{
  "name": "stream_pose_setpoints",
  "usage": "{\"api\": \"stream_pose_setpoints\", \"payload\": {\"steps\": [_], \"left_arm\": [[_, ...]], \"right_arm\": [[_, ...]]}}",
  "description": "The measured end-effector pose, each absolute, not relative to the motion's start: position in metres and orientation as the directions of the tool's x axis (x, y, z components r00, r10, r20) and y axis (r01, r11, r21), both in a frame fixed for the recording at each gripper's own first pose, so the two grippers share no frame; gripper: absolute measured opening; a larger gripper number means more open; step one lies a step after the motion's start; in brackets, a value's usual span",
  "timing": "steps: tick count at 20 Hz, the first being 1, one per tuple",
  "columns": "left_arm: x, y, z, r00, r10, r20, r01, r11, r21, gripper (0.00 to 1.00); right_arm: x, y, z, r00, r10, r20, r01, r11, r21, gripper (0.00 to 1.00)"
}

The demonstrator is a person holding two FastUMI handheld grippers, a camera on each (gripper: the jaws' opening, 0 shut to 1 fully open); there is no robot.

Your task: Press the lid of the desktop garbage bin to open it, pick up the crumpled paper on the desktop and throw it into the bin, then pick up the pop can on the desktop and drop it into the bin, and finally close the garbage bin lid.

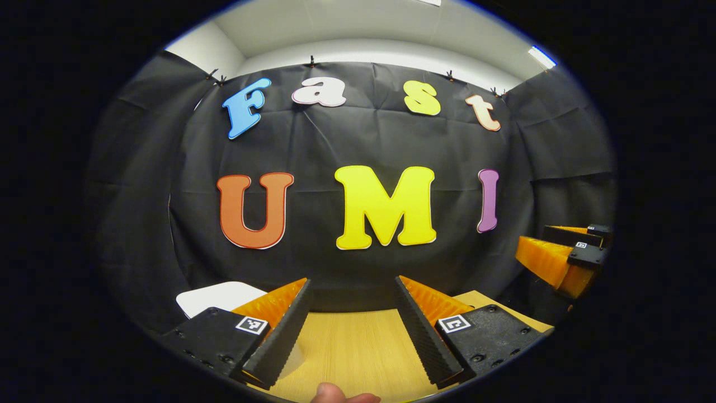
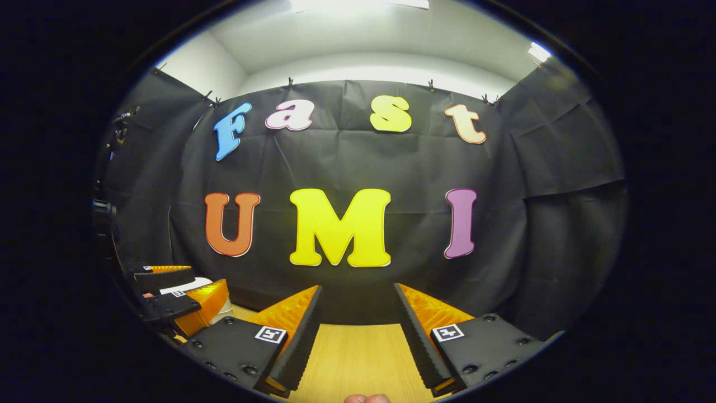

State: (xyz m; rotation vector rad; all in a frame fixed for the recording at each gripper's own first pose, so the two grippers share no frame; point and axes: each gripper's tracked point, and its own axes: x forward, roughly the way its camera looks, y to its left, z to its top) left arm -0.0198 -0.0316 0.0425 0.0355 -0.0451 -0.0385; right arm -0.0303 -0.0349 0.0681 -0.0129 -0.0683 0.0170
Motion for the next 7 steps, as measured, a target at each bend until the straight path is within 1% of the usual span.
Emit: {"api": "stream_pose_setpoints", "payload": {"steps": [4, 7], "left_arm": [[-0.0283, -0.032, 0.0435, 0.998, -0.04, 0.044, 0.04, 0.999, 0.008, 0.95], [-0.0325, -0.0258, 0.046, 0.998, -0.022, 0.061, 0.023, 1.0, -0.019, 0.95]], "right_arm": [[-0.0348, -0.0248, 0.0645, 0.996, 0.038, 0.075, -0.036, 0.999, -0.03, 0.78], [-0.0359, -0.0307, 0.0616, 0.996, 0.023, 0.081, -0.022, 1.0, -0.002, 0.78]]}}
